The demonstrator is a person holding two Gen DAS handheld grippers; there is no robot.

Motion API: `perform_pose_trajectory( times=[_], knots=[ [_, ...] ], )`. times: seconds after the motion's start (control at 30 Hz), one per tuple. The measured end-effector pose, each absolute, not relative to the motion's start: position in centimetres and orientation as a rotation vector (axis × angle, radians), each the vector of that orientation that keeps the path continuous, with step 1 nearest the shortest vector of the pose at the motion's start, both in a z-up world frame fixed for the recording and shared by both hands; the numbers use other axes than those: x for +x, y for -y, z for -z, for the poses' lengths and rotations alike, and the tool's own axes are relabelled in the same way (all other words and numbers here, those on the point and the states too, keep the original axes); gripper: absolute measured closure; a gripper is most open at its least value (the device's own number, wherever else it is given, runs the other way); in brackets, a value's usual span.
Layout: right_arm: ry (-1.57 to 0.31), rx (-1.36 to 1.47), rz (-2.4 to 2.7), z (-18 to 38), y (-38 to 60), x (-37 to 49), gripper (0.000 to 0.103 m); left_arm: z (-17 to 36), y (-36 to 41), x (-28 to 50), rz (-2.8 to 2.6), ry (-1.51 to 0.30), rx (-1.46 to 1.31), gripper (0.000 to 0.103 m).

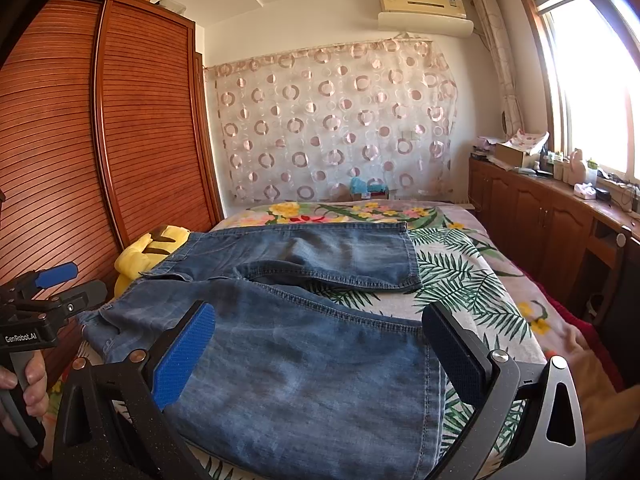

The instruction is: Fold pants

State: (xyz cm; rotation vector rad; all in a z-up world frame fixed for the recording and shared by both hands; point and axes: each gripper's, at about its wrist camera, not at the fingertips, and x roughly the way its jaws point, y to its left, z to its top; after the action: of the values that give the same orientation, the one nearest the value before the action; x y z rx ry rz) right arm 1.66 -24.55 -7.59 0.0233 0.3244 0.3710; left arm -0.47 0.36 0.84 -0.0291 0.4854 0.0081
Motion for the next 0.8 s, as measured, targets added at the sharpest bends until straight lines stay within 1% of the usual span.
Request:
perform_pose_trajectory(
  times=[0.27,0.8],
  knots=[
    [-0.325,0.024,-0.370,7.57,24.53,1.65,0.000,-1.65,-0.59,-0.58,-0.004,-0.478,-0.033,0.000],
    [-0.322,0.025,-0.371,7.49,24.55,1.56,0.000,-1.52,-0.37,-0.74,-0.004,-0.475,-0.031,0.000]
  ],
)
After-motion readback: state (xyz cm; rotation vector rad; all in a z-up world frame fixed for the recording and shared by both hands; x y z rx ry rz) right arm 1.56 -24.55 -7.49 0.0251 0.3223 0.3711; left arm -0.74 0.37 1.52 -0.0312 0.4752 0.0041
